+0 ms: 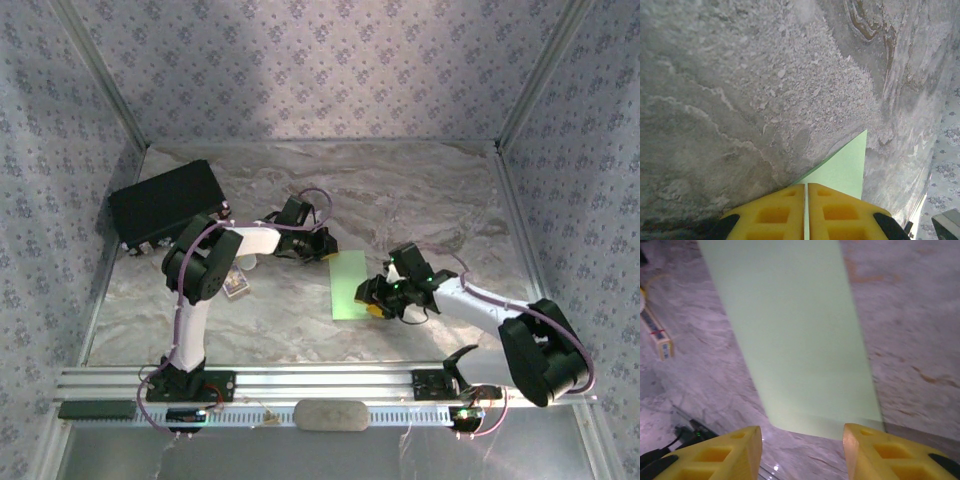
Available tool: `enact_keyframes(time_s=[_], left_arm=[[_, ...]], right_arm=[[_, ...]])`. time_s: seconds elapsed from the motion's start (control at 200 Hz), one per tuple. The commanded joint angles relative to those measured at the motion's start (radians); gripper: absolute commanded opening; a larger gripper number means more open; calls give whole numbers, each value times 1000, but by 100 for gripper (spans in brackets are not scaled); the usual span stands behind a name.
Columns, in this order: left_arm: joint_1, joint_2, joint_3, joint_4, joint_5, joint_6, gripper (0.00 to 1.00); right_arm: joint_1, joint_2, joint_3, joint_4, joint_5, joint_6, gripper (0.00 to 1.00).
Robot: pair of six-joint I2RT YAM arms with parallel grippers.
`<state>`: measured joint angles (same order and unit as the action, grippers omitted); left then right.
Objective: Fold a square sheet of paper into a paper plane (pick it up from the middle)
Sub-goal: Fold the triangle a second time at the center of the table.
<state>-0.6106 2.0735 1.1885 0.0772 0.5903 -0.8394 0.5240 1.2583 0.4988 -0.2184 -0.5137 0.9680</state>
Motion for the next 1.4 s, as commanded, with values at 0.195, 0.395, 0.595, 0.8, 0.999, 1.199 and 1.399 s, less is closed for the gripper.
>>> enact_keyframes(time_s=[0.195,0.395,0.595,0.8,0.999,1.199,1.399], left_arm=[[-15,49,-47,-64,-23,-3,10],[-15,48,-53,-57,-25,-5,10],[-15,47,-48,-60,-23,-6,10],[-16,46,-44,-67,-18,-3,10],[-18,45,-42,-67,-16,-4,10],[-17,41,-41,-75,-21,0,10],[-17,41,-44,-74,-20,0,10]], right_arm=[[7,-45,-43,-67,26,-10,50],[18,4,-28,-30,20,-3,50],[30,32,-36,62,14,37,47],[39,-1,-16,75,30,43,45],[41,-6,-6,66,18,24,45],[54,-45,-37,12,23,41,47],[66,-130,-97,-52,56,67,50]])
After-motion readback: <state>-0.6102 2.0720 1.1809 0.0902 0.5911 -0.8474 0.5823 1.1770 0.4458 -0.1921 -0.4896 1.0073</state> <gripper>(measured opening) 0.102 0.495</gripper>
